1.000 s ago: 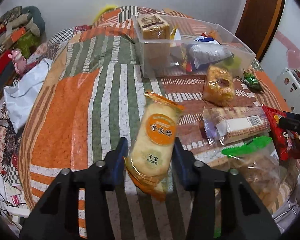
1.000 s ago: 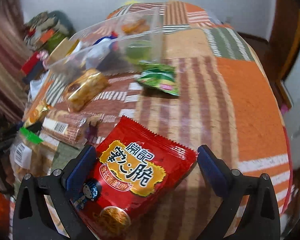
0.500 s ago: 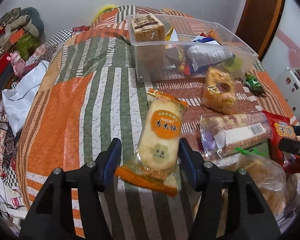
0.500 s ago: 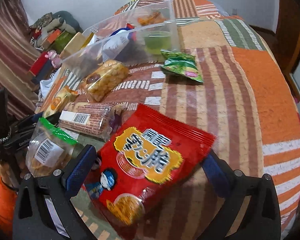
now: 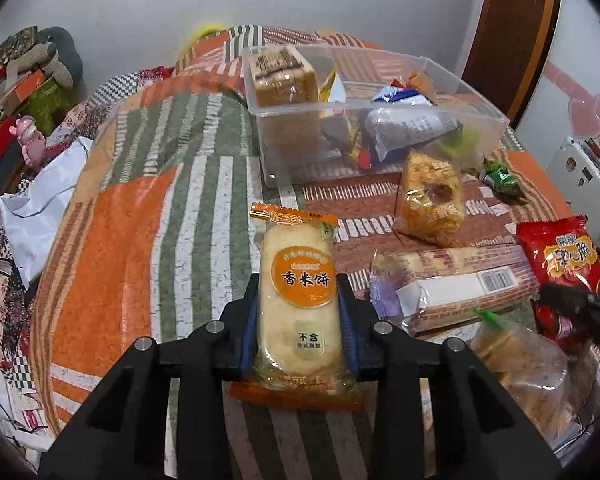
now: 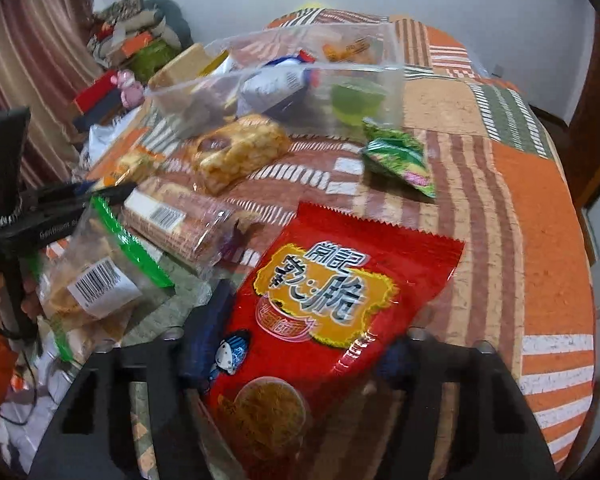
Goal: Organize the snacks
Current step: 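Grasp round rice cake with left tool while right tool grasps red snack bag, then lower rice cake into clear box with left tool while right tool drops red bag in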
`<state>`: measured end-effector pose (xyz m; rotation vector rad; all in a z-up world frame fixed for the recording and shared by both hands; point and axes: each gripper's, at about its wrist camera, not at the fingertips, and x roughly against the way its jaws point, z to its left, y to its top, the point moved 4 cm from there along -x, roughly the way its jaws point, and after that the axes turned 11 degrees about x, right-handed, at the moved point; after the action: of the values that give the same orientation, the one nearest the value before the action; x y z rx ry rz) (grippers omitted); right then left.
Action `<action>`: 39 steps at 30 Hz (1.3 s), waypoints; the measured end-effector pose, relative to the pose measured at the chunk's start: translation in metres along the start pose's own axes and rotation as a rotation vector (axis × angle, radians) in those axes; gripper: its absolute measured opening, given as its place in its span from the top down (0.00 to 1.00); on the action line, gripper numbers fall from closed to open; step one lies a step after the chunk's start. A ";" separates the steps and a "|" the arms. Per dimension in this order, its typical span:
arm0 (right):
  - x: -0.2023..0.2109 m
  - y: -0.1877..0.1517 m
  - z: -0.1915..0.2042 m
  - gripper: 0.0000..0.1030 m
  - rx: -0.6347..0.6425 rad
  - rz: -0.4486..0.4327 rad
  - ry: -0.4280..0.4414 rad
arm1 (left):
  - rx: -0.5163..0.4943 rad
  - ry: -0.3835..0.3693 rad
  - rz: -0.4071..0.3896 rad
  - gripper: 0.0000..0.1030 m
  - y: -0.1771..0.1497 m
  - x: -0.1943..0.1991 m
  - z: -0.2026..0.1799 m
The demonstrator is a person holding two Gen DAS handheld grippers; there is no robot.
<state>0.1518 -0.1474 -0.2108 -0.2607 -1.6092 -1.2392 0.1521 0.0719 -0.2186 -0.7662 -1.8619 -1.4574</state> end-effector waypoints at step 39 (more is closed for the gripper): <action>0.065 0.145 -0.040 0.74 -0.035 -0.442 -0.029 | 0.015 -0.101 -0.293 0.67 0.138 0.064 -0.062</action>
<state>0.2459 -0.1411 -0.0770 0.0635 -1.7267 -1.6025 0.2267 0.0444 -0.0748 -0.5874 -2.1296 -1.6054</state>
